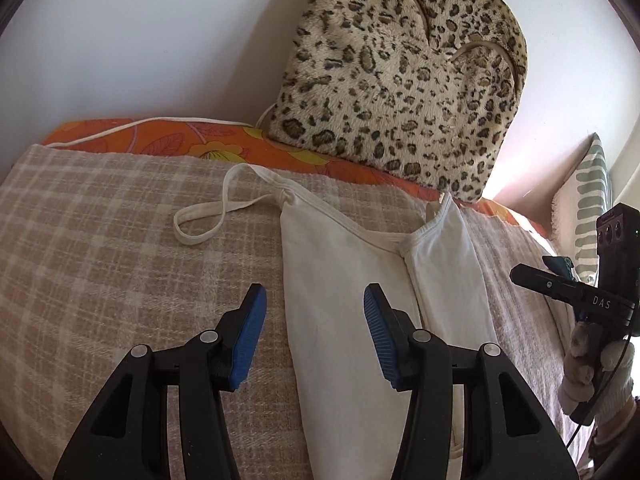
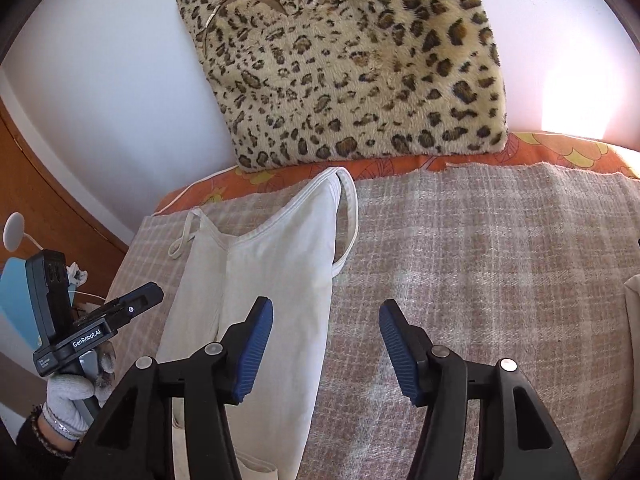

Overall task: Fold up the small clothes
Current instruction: 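Move both open grippers to the camisole straps and neckline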

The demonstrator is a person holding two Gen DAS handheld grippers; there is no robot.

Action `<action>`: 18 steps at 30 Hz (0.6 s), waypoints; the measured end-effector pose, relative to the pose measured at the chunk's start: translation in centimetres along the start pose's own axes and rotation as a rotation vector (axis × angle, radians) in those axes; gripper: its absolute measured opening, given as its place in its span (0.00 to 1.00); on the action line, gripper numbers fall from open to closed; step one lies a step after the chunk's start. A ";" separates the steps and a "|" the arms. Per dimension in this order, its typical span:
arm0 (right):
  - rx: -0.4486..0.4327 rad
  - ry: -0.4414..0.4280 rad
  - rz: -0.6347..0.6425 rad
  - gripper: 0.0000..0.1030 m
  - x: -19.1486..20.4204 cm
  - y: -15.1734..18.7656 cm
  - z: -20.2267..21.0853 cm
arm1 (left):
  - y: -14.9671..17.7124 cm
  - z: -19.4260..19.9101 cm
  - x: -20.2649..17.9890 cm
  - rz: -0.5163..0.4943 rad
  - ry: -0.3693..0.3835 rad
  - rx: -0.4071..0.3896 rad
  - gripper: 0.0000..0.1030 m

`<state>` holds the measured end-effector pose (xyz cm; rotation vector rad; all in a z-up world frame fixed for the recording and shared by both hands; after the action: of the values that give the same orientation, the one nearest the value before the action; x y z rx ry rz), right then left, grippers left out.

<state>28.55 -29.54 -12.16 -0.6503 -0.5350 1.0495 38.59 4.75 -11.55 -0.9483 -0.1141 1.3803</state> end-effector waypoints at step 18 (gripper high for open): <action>0.025 0.032 0.021 0.40 2.4 -4.2 -6.1 | -2.1 -4.5 2.0 0.128 0.084 0.032 0.45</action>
<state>36.26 -30.27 -13.19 -0.6503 -0.4876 1.0621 43.32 4.47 -14.01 -0.9995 0.0330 1.4532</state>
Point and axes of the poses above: each gripper's, at about its wrist camera, not at the fingertips, and z roughly against the way its jaws point, x to its left, y to its underside, the point moved 5 cm from there along -z, roughly the way its jaws point, and after that the axes turned 9 degrees about y, right-handed, at the moved point
